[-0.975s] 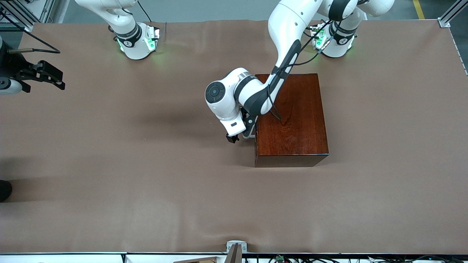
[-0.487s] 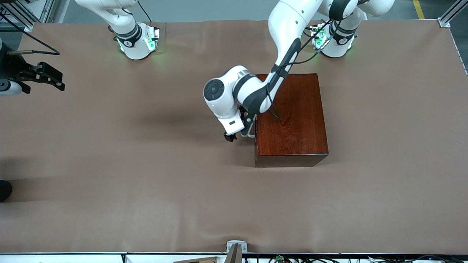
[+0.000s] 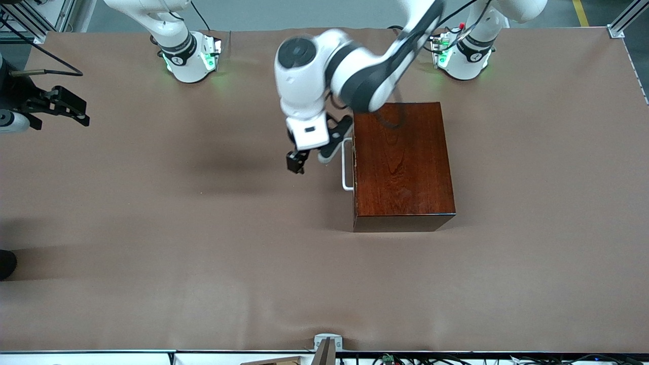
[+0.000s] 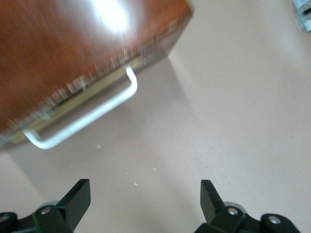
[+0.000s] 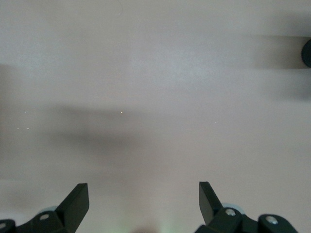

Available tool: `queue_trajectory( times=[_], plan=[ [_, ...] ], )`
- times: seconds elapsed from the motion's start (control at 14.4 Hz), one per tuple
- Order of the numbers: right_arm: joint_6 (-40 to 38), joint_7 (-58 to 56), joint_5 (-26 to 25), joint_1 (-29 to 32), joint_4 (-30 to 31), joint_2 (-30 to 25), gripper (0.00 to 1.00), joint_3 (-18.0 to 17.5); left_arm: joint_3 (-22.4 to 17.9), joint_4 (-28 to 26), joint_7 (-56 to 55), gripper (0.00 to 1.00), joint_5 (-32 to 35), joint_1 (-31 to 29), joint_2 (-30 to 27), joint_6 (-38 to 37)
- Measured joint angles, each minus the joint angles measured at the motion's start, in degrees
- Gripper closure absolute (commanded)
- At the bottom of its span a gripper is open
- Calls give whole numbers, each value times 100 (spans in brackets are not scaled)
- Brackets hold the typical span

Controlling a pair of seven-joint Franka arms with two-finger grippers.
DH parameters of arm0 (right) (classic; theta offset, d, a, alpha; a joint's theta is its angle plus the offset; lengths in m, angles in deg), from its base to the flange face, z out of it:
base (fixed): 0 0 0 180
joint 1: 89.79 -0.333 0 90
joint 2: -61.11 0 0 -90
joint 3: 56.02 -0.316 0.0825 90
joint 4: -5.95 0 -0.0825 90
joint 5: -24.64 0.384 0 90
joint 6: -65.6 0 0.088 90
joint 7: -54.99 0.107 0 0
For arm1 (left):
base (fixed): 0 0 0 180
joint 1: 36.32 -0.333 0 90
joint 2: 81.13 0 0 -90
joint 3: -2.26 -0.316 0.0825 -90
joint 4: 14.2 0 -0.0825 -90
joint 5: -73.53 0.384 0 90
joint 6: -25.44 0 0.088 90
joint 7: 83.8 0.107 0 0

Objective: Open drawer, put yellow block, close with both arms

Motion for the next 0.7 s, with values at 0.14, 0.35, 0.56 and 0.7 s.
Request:
queue_trajectory(
  times=[0.14,0.35,0.56,0.7],
  plan=[
    [0,0,0,1,-1,0,0,1,-18,-56,820,0,3,-360,-464,-446],
    [0,0,0,1,-6,0,0,2,-6,-147,2121,0,3,-1056,-953,-823],
    [0,0,0,2,-14,1,0,4,9,-201,3451,0,-1,-1742,-1237,-1256],
    [0,0,0,3,-18,1,0,5,15,-216,4501,0,-2,-2187,-1389,-1582]
  ],
)
